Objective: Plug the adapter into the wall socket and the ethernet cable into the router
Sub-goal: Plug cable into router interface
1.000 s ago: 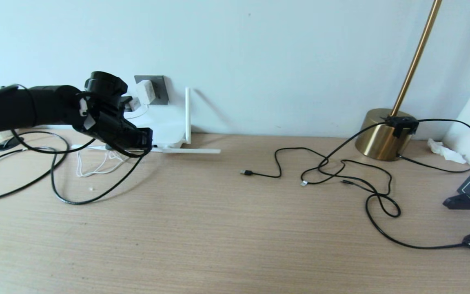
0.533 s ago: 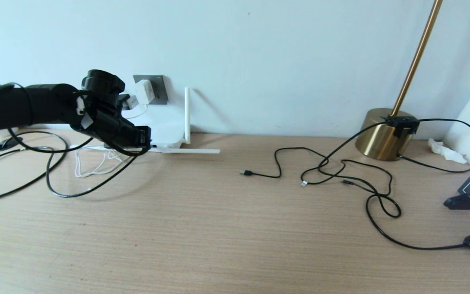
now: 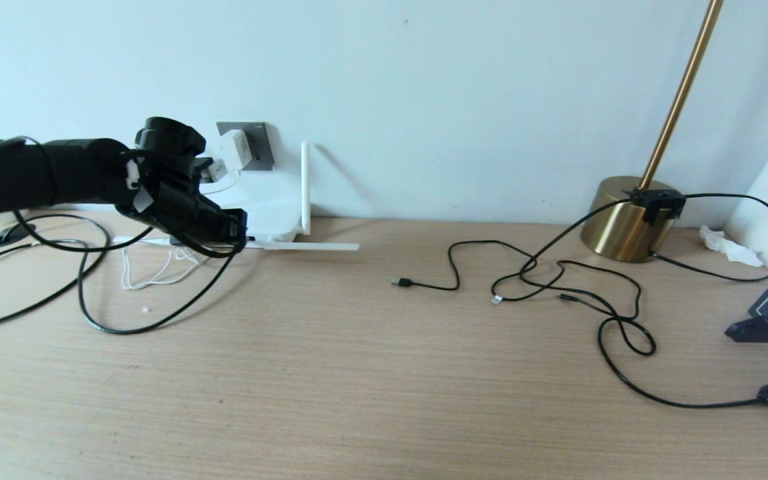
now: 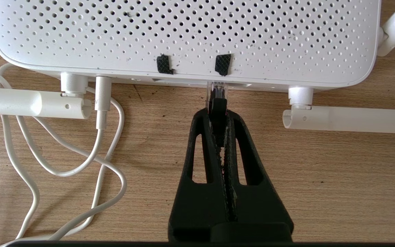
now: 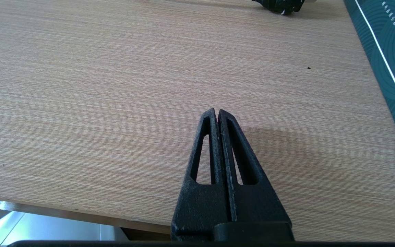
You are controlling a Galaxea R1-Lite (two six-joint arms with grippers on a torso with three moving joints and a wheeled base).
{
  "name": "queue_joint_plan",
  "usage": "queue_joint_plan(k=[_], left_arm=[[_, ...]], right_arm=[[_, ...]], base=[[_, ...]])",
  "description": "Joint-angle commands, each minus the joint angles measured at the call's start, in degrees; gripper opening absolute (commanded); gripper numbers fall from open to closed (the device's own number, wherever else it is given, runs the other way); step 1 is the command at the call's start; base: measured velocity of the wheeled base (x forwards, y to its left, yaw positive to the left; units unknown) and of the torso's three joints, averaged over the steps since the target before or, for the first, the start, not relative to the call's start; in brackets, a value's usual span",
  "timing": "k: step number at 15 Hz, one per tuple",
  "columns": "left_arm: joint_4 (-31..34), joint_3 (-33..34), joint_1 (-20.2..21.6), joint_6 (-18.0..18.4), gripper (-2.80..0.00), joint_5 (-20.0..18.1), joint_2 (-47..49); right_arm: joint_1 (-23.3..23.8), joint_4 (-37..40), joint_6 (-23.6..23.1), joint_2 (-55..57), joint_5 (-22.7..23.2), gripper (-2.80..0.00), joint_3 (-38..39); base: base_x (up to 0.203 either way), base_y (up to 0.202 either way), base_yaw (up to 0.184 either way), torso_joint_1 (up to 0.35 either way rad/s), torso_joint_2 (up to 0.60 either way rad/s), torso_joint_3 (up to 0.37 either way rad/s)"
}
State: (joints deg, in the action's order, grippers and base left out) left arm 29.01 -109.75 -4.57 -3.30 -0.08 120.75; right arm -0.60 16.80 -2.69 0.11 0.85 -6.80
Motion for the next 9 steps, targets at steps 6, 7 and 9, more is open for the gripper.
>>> queue_joint_plan(k=[6,7,9], left_arm=[[0.25,0.5,0.0,-0.04,-2.8,-0.01,-0.17],[0.25,0.41,0.0,-0.04,-2.8,-0.01,-0.33],[0.17,-0.03,0.0,-0.04,-2.8,-0.01,-0.6]], right_arm=[[-0.02,0.08,-0.03,-0.02,0.03,-2.8,0.03],[-0.02,0.08,-0.03,-0.02,0.03,-2.8,-0.05],[-0.02,0.08,-0.03,-0.02,0.03,-2.8,-0.05]], base=[[0.0,0.0,0.0,0.0,0.0,0.0],[0.0,0.0,0.0,0.0,0.0,0.0],[0.0,0.0,0.0,0.0,0.0,0.0]])
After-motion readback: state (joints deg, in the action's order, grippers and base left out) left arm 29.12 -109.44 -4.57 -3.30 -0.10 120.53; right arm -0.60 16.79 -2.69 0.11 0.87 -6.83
